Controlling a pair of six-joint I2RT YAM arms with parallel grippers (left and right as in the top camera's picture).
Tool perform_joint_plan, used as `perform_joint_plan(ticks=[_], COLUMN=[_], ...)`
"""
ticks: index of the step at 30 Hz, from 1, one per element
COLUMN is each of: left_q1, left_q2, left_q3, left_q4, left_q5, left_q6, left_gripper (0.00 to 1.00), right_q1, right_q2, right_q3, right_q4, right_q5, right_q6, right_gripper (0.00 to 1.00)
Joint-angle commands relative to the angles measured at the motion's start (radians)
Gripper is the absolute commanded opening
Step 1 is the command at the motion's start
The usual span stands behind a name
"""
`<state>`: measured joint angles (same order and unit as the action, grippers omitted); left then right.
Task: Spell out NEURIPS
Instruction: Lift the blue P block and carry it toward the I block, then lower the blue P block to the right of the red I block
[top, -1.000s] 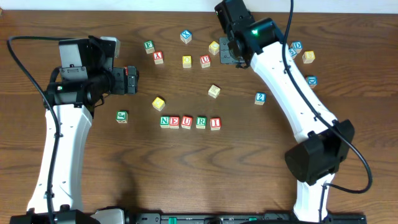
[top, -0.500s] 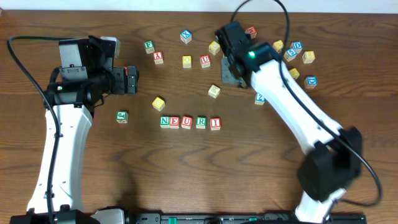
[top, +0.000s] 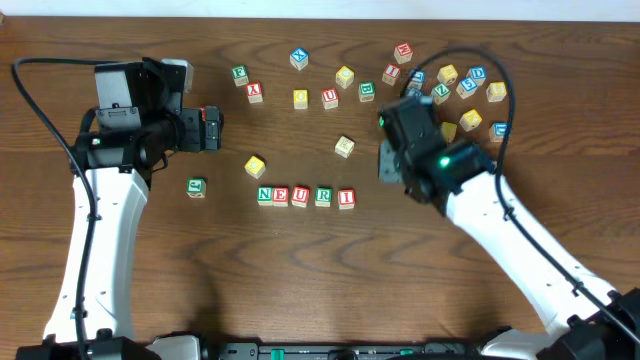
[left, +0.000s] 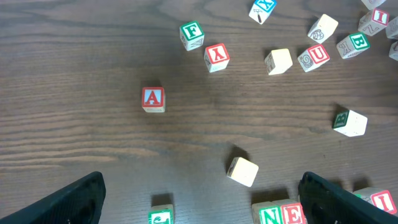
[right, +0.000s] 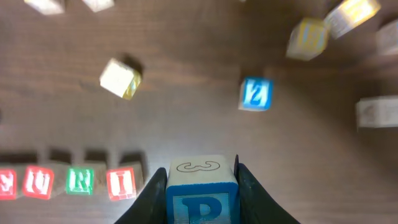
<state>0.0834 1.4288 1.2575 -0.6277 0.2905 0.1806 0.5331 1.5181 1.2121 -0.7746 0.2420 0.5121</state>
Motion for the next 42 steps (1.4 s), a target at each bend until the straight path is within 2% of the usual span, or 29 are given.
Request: perform_joint_plan(ticks=[1, 9, 16, 30, 42], left_q1=[0.003, 0.003, 0.003, 0.003, 0.003], left_q2=[-0.004, -0.004, -0.004, -0.004, -0.004], left_q3=[0.023, 0.023, 0.023, 0.023, 0.023], left_q4=[0.0, 0.0, 0.0, 0.0, 0.0], left_q5=[0.012, 0.012, 0.012, 0.012, 0.012], left_q6=[-0.002, -0.002, -0.002, -0.002, -0.002], left_gripper=[0.98, 0.98, 0.98, 0.98, 0.98], right_q1=[0.045, 0.127, 0.142, 0.142, 0.143], right_q2=[-0.034, -0.035, -0.035, -0.019, 0.006], right_q3=[-0.086, -0.201, -0.257, -0.324, -0.325], right_q4=[0.035, 0.121, 0.163, 0.266, 0.275], right_q5=[-0.009, -0.009, -0.009, -0.01, -0.027], right_q6=[0.077, 0.165, 0.211, 0.211, 0.205], right_gripper=[0.13, 0.13, 0.13, 0.16, 0.15])
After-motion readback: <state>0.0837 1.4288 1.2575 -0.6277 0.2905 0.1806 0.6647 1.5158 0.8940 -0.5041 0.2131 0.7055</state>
